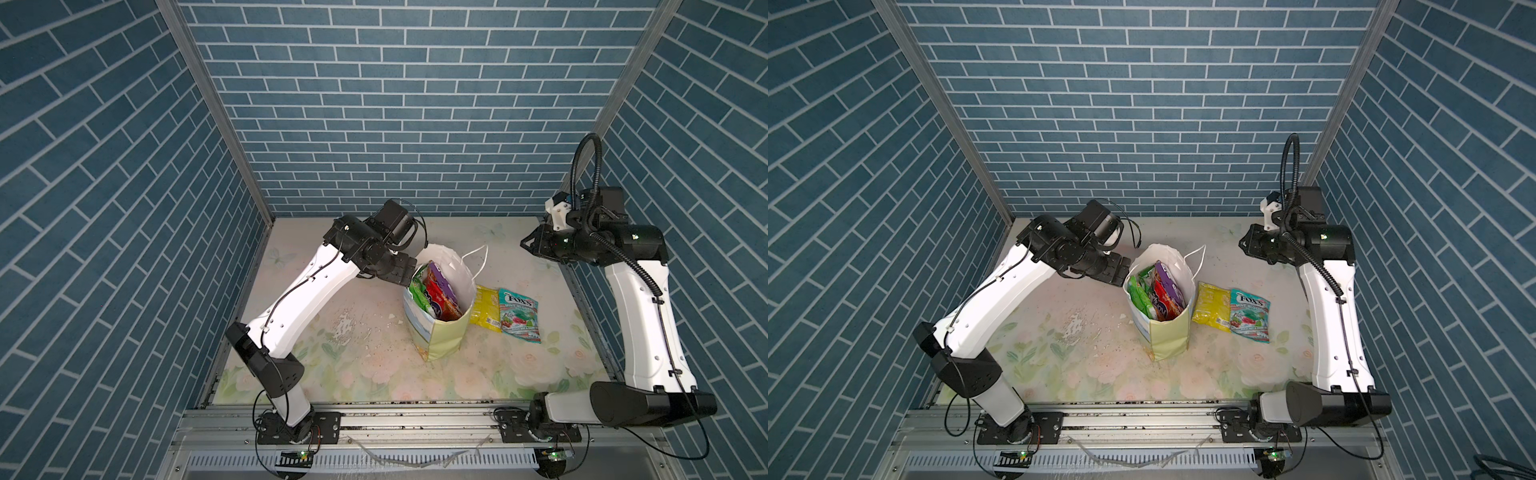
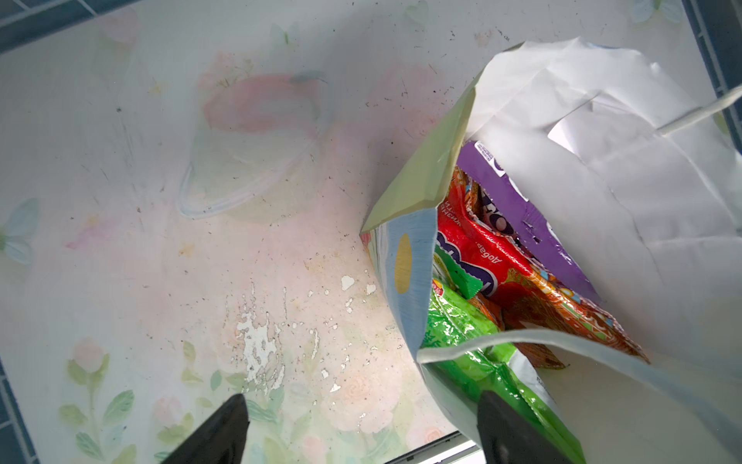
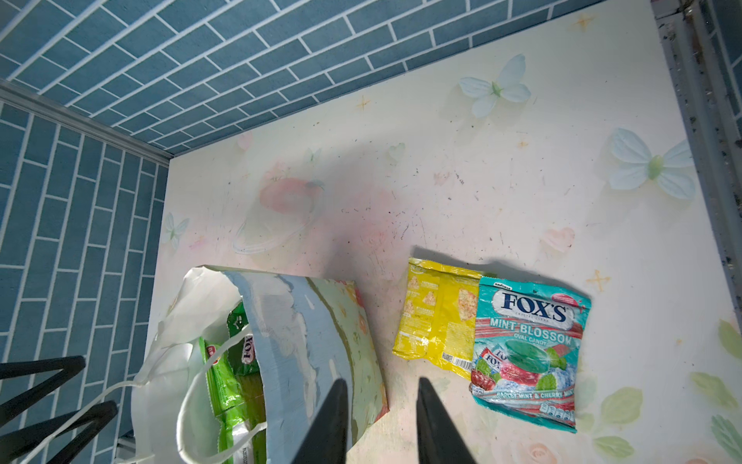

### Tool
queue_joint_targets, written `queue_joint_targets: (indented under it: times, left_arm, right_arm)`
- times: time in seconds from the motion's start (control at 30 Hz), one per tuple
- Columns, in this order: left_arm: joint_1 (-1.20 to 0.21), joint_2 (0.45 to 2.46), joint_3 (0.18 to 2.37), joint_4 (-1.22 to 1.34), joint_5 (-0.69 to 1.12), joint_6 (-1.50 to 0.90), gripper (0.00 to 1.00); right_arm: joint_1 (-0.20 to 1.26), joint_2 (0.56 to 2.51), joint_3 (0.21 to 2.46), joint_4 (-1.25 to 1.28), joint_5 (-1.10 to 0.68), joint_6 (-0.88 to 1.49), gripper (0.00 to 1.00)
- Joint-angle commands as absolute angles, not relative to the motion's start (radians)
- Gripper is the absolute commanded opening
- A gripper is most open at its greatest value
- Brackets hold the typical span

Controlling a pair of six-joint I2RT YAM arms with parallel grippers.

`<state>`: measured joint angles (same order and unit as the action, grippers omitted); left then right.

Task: Take the snacks out of the paper bag
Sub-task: Rotate the paper bag at the center of the table.

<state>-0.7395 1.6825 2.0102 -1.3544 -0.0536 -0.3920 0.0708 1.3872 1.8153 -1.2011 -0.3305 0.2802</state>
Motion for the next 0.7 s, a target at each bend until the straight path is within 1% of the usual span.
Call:
queue_joint_targets:
  times: [0.0, 0.27, 0.33, 0.4, 0.5, 0.67]
  left_arm:
    - [-0.724, 1.624, 1.962, -1.301, -0.022, -0.456, 0.9]
    - [-0.629, 1.465, 1.828, -1.323, -0.052, -0.472, 0.88]
    - [-0.621, 1.422, 1.806, -1.306, -0.017, -0.469, 0.88]
    - [-0.623, 1.393, 1.78, -1.277, 0.059, -0.468, 0.89]
    - [-0.659, 1.356, 1.723, -1.22, 0.144, -0.487, 0.91]
    - [-0.753, 1.33, 1.697, -1.178, 0.145, -0.527, 0.92]
  right_arm:
    - [0.079, 1.364, 1.799, -1.225, -0.364, 0.249, 0.3]
    - [0.078, 1.383, 1.846, -1.275, -0.322, 0.218, 0.3]
    - [0.08, 1.395, 1.865, -1.296, -0.306, 0.21, 0.3]
    - [0.08, 1.407, 1.882, -1.313, -0.304, 0.209, 0.3]
    - [0.08, 1.406, 1.889, -1.318, -0.303, 0.209, 0.3]
    - [0.079, 1.411, 1.885, -1.322, -0.3, 0.216, 0.3]
